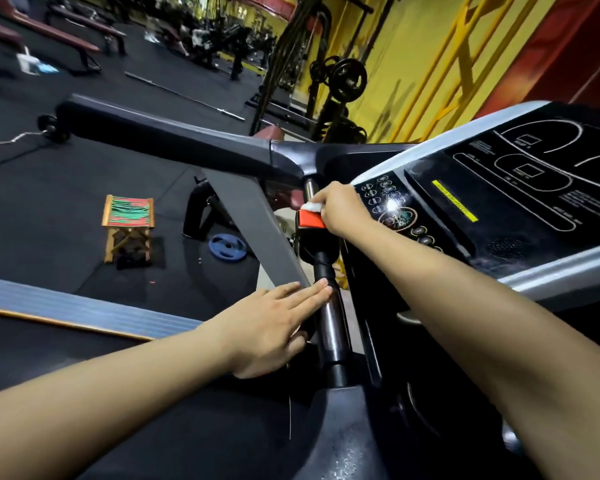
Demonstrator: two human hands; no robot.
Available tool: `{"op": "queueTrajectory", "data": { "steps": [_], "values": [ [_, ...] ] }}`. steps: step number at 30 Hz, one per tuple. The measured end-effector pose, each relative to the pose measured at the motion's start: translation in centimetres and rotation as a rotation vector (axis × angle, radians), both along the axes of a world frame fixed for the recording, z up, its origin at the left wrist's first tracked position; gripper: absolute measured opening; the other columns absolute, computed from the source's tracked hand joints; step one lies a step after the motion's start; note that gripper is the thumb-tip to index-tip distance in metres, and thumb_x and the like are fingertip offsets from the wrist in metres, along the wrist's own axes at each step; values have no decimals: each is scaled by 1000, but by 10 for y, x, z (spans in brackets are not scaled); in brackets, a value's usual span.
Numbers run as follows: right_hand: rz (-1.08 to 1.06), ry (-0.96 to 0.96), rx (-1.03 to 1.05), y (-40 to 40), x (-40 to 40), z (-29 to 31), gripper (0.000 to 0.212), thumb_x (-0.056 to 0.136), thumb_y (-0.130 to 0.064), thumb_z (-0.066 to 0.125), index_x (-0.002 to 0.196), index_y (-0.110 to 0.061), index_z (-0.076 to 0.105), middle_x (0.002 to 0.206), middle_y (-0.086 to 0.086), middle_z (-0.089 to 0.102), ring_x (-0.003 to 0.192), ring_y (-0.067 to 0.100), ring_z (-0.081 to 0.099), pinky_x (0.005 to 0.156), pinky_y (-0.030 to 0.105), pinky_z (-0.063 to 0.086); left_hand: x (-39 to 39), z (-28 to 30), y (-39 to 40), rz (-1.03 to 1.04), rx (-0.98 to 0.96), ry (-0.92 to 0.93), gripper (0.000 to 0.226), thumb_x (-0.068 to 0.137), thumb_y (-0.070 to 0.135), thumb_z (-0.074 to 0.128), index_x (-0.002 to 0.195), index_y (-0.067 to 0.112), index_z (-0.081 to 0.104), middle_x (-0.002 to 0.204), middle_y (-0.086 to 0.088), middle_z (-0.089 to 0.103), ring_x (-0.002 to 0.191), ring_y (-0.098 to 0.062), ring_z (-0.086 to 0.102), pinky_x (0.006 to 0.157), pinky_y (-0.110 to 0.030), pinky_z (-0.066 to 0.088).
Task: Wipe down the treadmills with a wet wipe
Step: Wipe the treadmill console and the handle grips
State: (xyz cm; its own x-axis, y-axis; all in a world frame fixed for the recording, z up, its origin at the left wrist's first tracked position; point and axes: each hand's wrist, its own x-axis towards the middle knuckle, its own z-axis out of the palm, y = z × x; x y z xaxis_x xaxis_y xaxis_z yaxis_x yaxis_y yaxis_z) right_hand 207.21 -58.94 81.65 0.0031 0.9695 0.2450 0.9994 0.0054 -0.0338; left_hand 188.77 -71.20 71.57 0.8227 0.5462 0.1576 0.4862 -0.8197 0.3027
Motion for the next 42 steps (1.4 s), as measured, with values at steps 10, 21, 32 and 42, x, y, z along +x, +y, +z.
{"op": "queueTrajectory", "data": {
  "steps": [10, 21, 32, 42],
  "values": [
    [-10, -454, -185, -18, 54, 45, 26, 88, -12, 63, 105, -24, 77, 100, 13, 71, 96, 37, 68, 81, 35, 55, -1, 4, -3, 28, 42, -11, 68, 108, 37, 30, 160, 33, -13, 168, 19, -12, 157, -15, 2, 118, -28, 18],
    [-229, 112, 1, -38, 29, 26, 11, 89, -21, 72, 98, -24, 79, 101, 6, 68, 94, 27, 64, 78, 24, 44, -3, 4, -4, 35, 32, 6, 69, 108, 36, 31, 161, 32, -13, 168, 17, -14, 157, -19, 5, 118, -33, 22],
    [-234, 430, 56, -5, 13, -15, 23, 91, -20, 65, 109, -18, 79, 108, 10, 74, 102, 25, 67, 86, 27, 52, -3, 1, -2, 24, 11, 5, 72, 107, 36, 34, 161, 33, -13, 168, 17, -14, 156, -19, 6, 116, -31, 19],
    [399, -352, -113, -23, -8, -11, 36, 91, -3, 52, 112, -22, 73, 124, 3, 65, 114, 30, 60, 89, 45, 51, -3, -3, 2, 13, 28, -6, 74, 106, 38, 37, 161, 32, -13, 168, 17, -14, 155, -18, 9, 111, -33, 26]
  ]
}}
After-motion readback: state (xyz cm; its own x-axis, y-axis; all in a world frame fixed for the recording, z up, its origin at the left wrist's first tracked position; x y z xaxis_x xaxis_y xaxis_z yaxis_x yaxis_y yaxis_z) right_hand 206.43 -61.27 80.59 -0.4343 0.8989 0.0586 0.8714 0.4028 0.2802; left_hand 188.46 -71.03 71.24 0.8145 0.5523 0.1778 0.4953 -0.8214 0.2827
